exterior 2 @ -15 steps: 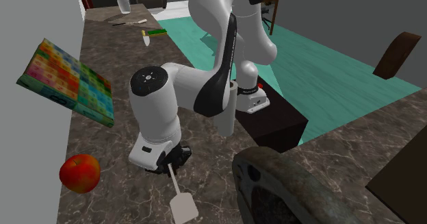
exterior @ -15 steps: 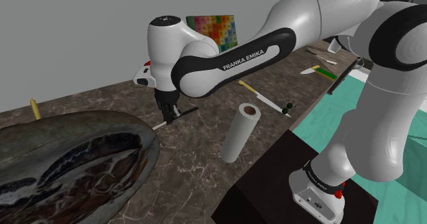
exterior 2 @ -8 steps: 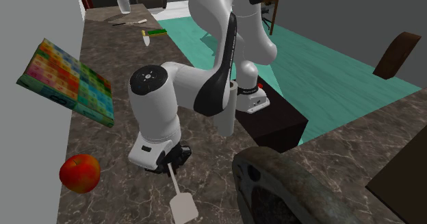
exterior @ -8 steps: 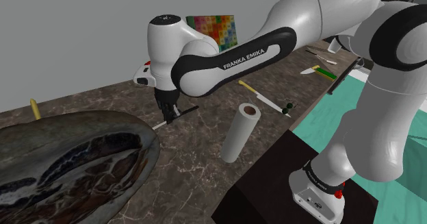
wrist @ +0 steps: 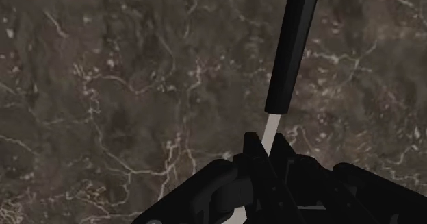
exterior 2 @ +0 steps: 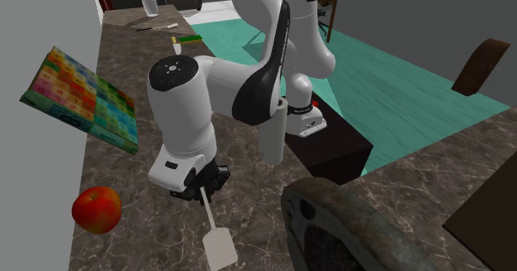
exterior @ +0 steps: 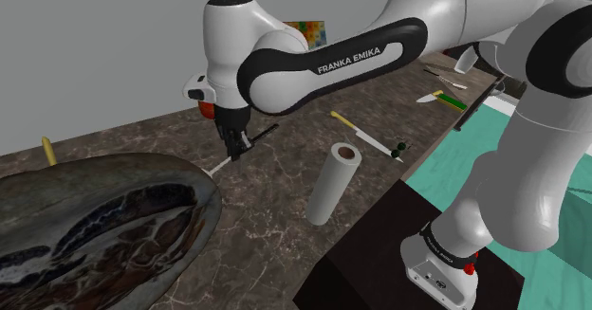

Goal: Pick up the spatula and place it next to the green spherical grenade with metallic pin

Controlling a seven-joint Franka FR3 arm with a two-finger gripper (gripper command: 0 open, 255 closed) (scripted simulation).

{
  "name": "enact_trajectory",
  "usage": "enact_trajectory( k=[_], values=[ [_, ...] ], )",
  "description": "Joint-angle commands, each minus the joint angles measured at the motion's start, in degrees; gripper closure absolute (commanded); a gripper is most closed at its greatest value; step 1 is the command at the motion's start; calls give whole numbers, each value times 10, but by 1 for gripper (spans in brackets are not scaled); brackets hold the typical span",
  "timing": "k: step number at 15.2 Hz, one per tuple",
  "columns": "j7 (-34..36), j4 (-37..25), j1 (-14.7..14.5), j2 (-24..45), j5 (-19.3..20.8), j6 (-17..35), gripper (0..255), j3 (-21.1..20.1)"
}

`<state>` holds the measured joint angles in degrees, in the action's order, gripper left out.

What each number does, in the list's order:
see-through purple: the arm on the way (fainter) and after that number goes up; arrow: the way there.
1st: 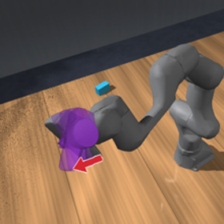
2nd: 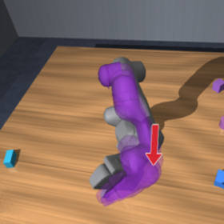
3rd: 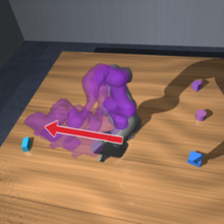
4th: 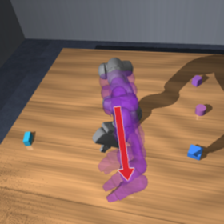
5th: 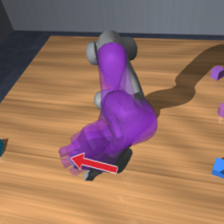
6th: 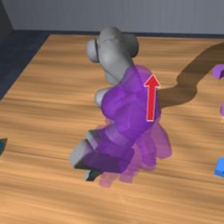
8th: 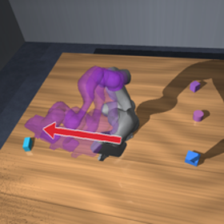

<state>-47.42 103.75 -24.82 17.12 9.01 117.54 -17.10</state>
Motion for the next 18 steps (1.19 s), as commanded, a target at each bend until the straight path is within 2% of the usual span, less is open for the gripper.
enact_trajectory(
  k=[1, 18],
  values=[
    [-2, -7, 0, -7, -3, -14, 255, -1],
    [-17, -97, 1, -39, -18, -133, 255, -6]
  ],
)
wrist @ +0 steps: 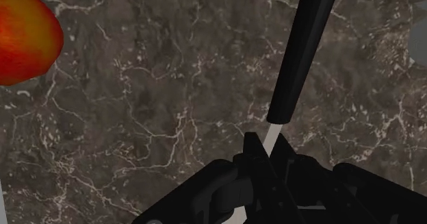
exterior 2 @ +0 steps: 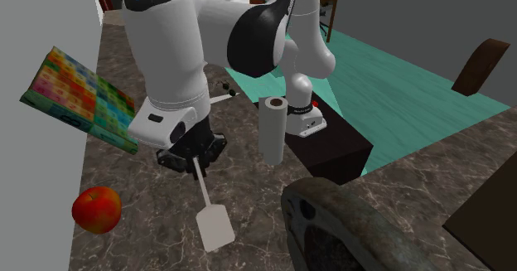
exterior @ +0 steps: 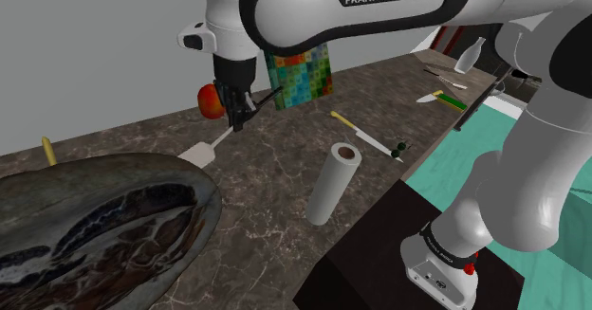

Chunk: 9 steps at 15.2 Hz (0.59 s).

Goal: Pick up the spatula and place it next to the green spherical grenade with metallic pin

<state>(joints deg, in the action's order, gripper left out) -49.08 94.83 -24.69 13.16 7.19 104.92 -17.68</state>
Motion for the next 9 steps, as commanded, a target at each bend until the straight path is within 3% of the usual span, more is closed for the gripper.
enact_trajectory(
  k=[1, 9],
  values=[
    [-1, -14, -1, 0, -1, -15, 255, 0],
    [-5, -74, -3, -2, -2, -76, 255, -2]
  ],
)
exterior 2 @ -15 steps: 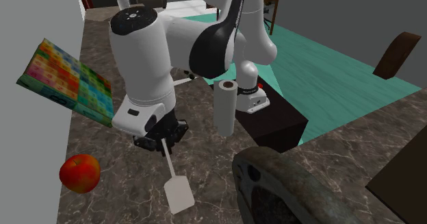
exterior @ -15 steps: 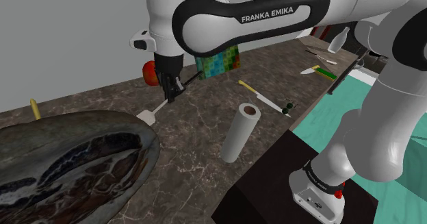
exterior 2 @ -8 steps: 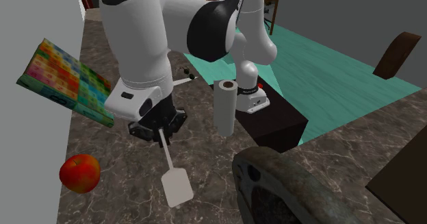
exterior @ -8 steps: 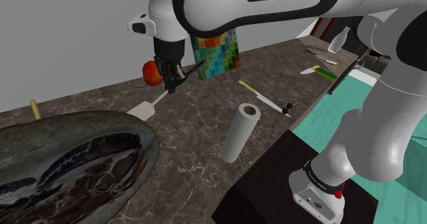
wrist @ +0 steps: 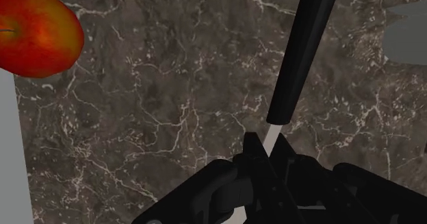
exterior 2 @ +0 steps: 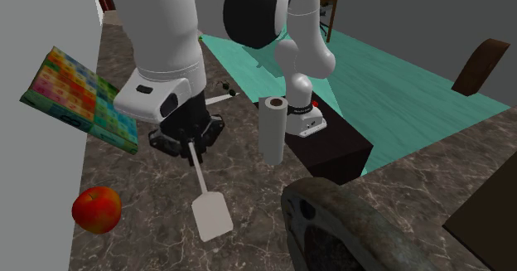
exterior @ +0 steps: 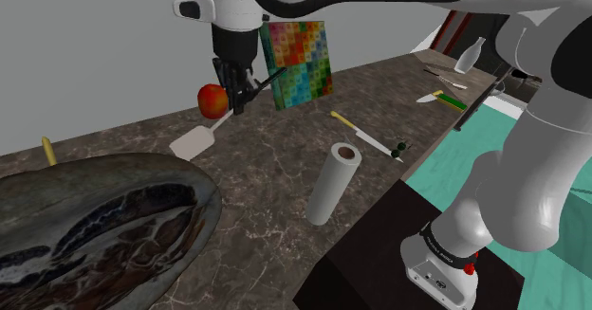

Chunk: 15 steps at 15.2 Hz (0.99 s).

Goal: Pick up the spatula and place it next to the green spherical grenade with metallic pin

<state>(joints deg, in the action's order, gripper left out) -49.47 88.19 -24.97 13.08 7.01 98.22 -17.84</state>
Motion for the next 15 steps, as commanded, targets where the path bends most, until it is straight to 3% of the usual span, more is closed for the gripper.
enact_trajectory(
  k=[1, 6, 15],
  values=[
    [-1, -16, 0, -1, 0, -17, 255, 0],
    [-3, -53, -3, 3, 0, -50, 255, -1],
    [-104, 181, 58, -189, -51, 5, 255, 40]
  ],
)
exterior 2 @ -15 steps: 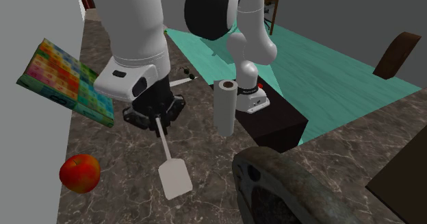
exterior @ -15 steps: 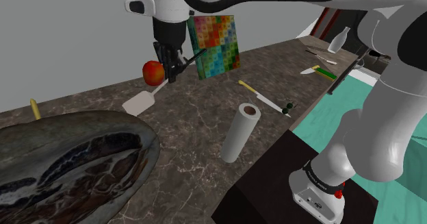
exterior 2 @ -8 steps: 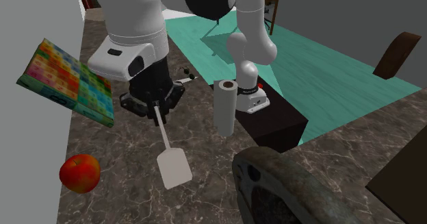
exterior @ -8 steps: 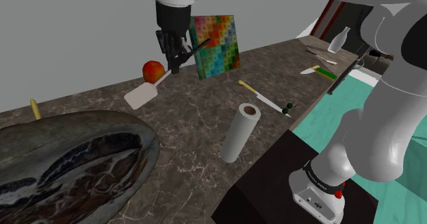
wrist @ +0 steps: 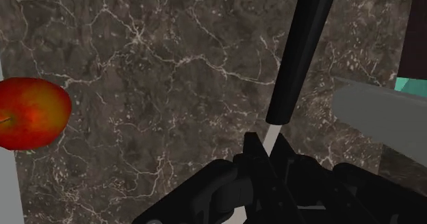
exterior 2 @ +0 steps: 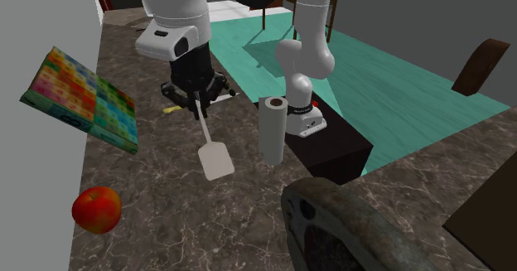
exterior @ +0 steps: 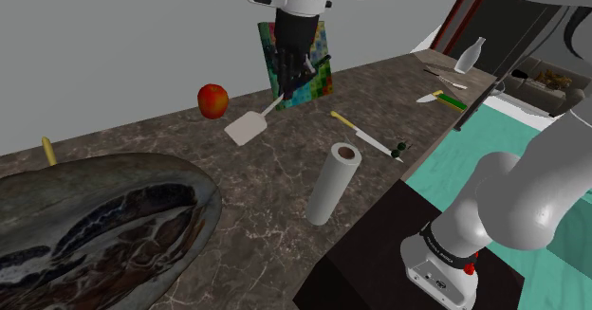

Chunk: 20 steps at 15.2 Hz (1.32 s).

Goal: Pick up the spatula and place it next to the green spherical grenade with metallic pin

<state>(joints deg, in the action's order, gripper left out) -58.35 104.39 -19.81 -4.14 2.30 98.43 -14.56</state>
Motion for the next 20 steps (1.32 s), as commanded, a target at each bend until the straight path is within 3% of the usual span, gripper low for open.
enact_trajectory(
  k=[1, 10, 20],
  values=[
    [-27, 40, 11, -36, -7, 6, 255, 14],
    [-134, 190, 44, -185, -10, 13, 255, 83],
    [-254, 294, 88, -313, 34, -4, 255, 177]
  ],
)
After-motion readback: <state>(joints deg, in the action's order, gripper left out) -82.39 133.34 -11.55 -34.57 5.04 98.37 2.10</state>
